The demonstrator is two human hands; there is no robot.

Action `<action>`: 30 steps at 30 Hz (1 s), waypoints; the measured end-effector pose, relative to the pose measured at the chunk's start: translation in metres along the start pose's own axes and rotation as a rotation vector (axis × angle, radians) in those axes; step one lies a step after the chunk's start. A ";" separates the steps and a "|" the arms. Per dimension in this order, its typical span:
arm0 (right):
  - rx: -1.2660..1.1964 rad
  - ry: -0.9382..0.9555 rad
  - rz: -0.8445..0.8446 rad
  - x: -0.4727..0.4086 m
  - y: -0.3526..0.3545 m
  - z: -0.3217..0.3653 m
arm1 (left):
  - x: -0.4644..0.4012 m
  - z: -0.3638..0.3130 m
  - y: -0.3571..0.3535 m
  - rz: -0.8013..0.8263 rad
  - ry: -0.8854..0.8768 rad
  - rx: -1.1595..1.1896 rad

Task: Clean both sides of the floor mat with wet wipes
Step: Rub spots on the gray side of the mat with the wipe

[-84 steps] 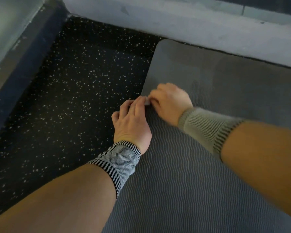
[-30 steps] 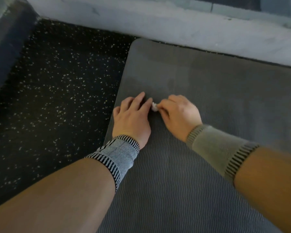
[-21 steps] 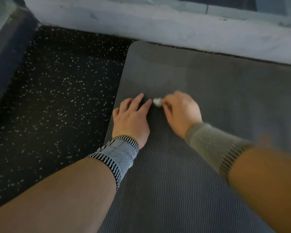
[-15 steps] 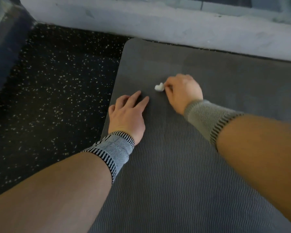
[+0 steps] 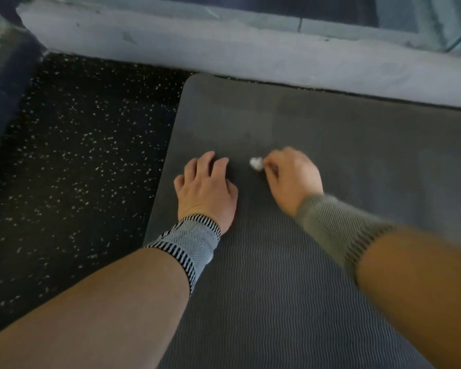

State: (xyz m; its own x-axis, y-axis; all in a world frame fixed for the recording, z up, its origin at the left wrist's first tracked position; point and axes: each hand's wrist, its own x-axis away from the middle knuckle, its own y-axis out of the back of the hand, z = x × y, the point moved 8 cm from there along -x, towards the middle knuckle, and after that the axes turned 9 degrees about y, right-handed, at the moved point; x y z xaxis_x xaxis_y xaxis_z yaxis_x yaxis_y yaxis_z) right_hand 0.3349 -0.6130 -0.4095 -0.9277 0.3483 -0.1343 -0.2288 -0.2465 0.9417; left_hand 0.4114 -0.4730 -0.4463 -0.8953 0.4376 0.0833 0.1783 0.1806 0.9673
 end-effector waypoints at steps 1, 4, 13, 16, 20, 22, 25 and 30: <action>-0.046 0.037 0.015 0.025 0.005 0.006 | -0.001 -0.002 -0.001 0.009 -0.017 -0.011; -0.056 0.117 0.079 0.043 0.010 0.000 | -0.002 -0.003 -0.003 0.027 -0.022 -0.028; -0.054 0.020 0.007 0.061 0.017 -0.009 | 0.000 -0.004 0.000 0.006 -0.028 -0.032; -0.012 0.047 0.027 0.044 0.018 -0.024 | -0.001 -0.003 -0.002 0.022 -0.028 -0.042; 0.050 -0.161 -0.050 -0.001 0.017 -0.058 | -0.012 -0.004 0.005 0.032 -0.080 -0.077; 0.045 -0.143 -0.060 0.016 0.014 -0.045 | -0.016 -0.003 0.010 0.015 -0.131 -0.082; -0.032 -0.022 -0.008 0.047 0.014 -0.017 | -0.012 0.000 0.014 -0.027 -0.164 -0.073; 0.057 -0.054 -0.011 -0.040 0.006 -0.032 | -0.011 0.001 0.012 -0.015 -0.151 -0.077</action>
State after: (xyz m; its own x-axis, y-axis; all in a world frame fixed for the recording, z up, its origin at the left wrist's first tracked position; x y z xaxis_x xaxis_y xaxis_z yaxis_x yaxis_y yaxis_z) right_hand 0.3611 -0.6575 -0.4085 -0.9076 0.3996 -0.1290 -0.2202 -0.1913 0.9565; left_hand 0.4235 -0.4750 -0.4361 -0.8251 0.5638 0.0370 0.1279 0.1226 0.9842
